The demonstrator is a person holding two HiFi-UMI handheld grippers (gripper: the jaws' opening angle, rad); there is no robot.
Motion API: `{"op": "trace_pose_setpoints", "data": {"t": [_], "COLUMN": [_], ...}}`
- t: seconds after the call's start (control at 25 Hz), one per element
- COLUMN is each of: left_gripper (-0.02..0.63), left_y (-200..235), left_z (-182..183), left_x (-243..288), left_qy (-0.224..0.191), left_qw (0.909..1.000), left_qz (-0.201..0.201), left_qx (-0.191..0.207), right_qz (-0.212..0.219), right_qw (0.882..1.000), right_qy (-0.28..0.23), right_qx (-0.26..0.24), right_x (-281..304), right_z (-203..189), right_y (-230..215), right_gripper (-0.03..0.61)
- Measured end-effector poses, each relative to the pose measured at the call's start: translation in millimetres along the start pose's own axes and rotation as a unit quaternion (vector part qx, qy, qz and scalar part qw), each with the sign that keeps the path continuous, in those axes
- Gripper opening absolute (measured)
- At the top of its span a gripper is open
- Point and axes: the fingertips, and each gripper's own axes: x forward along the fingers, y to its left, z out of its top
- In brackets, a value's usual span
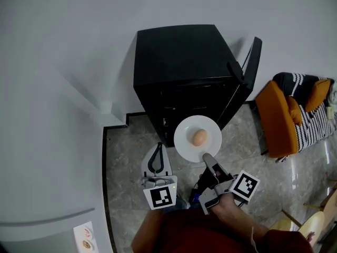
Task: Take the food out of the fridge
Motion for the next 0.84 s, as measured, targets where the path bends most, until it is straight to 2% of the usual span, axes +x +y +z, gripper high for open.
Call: {"op": "trace_pose_setpoints", "data": {"t": [0.84], "left_gripper": [0.014], "left_y": [-5.2], "left_z": [2.9], "left_x": [-7.4], "left_qy": [0.000], "left_qw": [1.0000], "left_qz": [-0.001], "left_qx": [0.004], "right_qz": [0.000], "right_qw": [1.000], "right_qy": [-0.001], "right_qx": [0.018], "right_x": [-10.1], "right_z": [-0.8], "right_y": [-6.4], "right_gripper": [0.034]}}
